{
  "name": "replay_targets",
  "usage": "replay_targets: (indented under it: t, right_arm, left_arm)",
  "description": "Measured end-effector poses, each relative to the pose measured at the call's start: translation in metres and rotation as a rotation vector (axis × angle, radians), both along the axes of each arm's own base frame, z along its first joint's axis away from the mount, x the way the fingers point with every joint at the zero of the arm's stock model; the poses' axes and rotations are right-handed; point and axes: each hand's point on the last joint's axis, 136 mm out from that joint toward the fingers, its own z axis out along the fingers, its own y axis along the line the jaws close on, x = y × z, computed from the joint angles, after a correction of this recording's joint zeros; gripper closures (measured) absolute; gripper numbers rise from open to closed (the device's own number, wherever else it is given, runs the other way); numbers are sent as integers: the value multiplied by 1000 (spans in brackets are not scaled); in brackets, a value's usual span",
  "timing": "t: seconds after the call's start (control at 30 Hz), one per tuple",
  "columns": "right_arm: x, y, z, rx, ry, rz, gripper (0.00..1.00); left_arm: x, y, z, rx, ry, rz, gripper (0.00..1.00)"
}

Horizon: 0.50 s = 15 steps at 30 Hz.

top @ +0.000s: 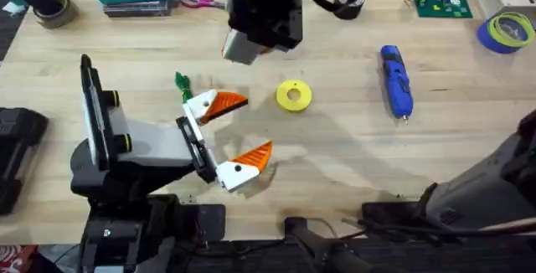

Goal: Pick up the gripper from the table and insert it into the empty holder that is missing its gripper. Then pick up a screw, insert it into the mounting hole, and use the screwdriver to tighten it. Finally, clean up the table by picking up the vegetable and placing it into the bucket.

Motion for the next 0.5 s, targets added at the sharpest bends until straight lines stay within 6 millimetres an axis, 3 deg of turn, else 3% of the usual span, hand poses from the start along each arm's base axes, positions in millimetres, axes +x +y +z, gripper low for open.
replay_targets:
  t: [0.5]
  right_arm:
    - [-4,17,-16,11,62,55,996]
  left_arm:
    - [0,0,0,0,0,0,58]
